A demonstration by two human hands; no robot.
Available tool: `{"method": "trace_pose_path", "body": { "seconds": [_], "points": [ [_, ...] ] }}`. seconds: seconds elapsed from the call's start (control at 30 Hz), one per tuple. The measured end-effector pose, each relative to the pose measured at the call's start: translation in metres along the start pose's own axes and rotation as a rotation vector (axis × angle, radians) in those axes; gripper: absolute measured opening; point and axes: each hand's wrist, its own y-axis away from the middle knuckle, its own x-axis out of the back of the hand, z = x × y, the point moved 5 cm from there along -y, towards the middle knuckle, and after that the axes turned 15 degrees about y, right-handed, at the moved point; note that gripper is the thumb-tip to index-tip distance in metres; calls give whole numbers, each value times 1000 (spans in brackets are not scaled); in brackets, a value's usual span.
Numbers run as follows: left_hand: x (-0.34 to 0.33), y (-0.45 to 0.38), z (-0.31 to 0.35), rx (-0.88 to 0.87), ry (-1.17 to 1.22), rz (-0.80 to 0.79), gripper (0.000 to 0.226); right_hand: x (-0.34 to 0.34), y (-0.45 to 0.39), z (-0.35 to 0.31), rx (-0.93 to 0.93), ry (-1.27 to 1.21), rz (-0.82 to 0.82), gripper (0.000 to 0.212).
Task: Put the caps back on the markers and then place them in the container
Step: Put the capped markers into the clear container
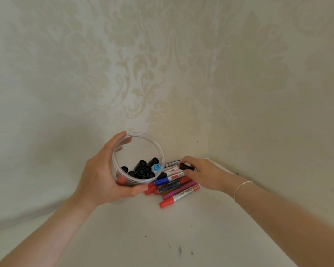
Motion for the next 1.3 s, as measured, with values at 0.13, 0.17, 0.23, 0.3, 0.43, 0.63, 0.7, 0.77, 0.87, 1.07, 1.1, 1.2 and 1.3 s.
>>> {"method": "trace_pose_path", "body": {
  "seconds": [0.13,0.17,0.23,0.3,0.43,0.63,0.7,0.77,0.87,1.07,1.1,1.2,1.3],
  "points": [
    [3,4,-4,28,-5,2,111,-35,5,-21,232,459,-128,43],
    [3,5,-5,37,-3,0,112,-43,5,-23,261,506,-148,45],
    [3,7,-6,51,11,-8,112,-55,6,-27,318,568,-162,42],
    [1,8,-6,54,18,-20,112,-63,6,-33,346,587,-182,39],
    [-3,10,-6,47,-4,-42,111,-67,3,-41,357,616,-196,40],
    [-2,12,-9,58,-12,-33,110,-48,-4,-44,242,419,-105,31],
    [1,13,-12,67,-33,-19,110,-14,-16,-37,55,200,128,22],
    [4,15,-15,93,-46,-5,109,30,-23,-32,-161,-293,396,14],
    [3,18,-19,123,-49,-3,109,96,-21,-50,-159,-985,662,20],
    [-1,20,-26,174,-73,-18,112,121,-19,-129,169,-1003,502,28],
    [-2,20,-25,181,-79,-18,112,115,-20,-135,181,-987,488,28],
    [-4,18,-19,195,-125,-5,111,91,-24,-141,158,-1054,520,27],
    [-6,19,-18,203,-138,7,113,63,-34,-141,91,-1108,527,22]
  ]
}}
